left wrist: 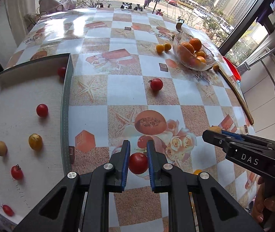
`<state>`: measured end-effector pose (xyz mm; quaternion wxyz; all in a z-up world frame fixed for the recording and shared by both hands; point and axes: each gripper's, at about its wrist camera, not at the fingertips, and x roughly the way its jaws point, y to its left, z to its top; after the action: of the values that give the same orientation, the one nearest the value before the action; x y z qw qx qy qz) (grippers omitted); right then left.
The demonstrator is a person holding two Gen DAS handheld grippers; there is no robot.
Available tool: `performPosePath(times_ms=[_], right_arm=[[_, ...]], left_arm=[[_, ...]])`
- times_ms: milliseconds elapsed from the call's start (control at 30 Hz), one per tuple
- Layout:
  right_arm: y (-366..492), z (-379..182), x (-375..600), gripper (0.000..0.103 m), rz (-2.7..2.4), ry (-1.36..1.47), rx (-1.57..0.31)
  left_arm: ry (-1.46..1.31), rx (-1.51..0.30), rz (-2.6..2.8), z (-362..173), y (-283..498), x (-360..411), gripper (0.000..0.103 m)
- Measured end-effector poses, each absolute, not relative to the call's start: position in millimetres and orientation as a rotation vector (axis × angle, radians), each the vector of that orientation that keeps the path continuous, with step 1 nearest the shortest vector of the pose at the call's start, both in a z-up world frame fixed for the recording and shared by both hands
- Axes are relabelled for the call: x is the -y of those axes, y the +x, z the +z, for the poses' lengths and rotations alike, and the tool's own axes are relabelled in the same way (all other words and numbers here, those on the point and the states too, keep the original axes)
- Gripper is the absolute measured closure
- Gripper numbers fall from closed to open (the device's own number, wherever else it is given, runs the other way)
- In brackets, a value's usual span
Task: Organize fruits
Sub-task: 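Carry both fruits over the white tray and open left tool to drop the tomato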
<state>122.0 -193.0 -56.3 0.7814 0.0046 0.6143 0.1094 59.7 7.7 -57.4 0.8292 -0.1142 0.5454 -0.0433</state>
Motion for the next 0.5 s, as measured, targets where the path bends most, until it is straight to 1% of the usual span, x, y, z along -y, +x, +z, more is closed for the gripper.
performPosePath(times_ms=[500], right_arm=[[111,-49,80,0.072,0.442,-0.077,-1.323]], left_arm=[[-0.327,-1.108,0.116,-40,11,-110,0.084]])
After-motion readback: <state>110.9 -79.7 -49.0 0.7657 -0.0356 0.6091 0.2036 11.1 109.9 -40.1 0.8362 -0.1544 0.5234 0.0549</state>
